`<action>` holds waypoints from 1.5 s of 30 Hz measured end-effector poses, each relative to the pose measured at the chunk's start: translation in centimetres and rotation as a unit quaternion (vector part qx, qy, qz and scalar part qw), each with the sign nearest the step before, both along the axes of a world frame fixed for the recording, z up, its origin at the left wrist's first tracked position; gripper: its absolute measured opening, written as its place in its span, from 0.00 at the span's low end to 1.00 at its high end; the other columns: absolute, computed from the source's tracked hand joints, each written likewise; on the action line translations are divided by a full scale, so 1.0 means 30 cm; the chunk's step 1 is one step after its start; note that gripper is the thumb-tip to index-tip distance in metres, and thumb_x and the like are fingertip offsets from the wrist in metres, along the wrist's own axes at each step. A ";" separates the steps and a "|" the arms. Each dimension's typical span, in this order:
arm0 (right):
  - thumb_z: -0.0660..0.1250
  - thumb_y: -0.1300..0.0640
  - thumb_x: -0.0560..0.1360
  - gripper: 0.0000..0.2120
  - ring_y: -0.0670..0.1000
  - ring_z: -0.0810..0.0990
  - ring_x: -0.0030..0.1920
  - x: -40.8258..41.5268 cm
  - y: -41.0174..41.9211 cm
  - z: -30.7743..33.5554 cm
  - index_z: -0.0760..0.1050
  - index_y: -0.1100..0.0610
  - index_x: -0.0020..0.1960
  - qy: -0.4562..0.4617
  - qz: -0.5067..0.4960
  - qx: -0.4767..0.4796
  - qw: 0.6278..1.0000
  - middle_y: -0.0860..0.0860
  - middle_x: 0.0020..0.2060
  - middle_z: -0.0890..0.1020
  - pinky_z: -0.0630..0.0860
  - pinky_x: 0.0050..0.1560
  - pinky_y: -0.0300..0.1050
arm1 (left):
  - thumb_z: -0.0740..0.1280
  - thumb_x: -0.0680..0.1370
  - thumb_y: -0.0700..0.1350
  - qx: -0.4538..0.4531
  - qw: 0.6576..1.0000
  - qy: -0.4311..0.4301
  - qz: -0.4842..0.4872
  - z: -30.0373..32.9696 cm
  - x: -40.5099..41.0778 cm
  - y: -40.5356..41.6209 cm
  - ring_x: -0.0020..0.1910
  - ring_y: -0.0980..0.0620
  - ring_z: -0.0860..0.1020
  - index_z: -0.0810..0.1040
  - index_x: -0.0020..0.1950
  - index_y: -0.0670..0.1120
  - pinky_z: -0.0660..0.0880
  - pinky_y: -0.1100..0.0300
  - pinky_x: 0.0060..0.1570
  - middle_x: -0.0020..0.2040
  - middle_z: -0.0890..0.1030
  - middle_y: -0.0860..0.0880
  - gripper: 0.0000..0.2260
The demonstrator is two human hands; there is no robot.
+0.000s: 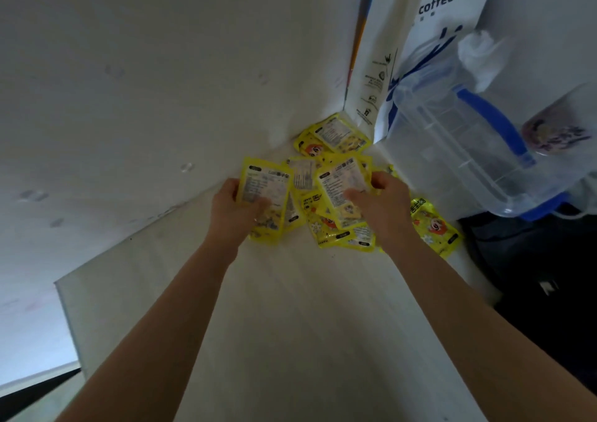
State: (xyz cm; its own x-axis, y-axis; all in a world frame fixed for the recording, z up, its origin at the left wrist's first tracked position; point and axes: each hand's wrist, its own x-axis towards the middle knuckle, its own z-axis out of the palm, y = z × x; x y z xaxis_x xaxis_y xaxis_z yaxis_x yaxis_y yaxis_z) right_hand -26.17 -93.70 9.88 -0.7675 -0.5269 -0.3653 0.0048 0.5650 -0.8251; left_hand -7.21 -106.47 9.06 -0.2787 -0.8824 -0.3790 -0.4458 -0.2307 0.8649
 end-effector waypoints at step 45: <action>0.71 0.65 0.71 0.10 0.60 0.84 0.47 1.209 1.445 0.072 0.79 0.57 0.52 -0.205 -0.221 -0.113 0.947 0.58 0.48 0.85 0.80 0.50 0.64 | 0.70 0.74 0.33 0.255 0.958 0.117 -0.062 0.070 1.024 1.169 0.53 0.33 0.80 0.76 0.55 0.39 0.76 0.36 0.55 0.55 0.81 0.35 0.11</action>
State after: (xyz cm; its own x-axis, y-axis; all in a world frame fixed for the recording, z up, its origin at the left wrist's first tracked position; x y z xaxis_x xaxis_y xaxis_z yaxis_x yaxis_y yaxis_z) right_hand 10.09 -50.34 12.05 -0.7497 -0.2871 -0.5963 0.5455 0.2421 -0.8024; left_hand 23.53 -71.42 11.17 -0.4988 -0.5546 -0.6660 -0.3044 -0.6074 0.7338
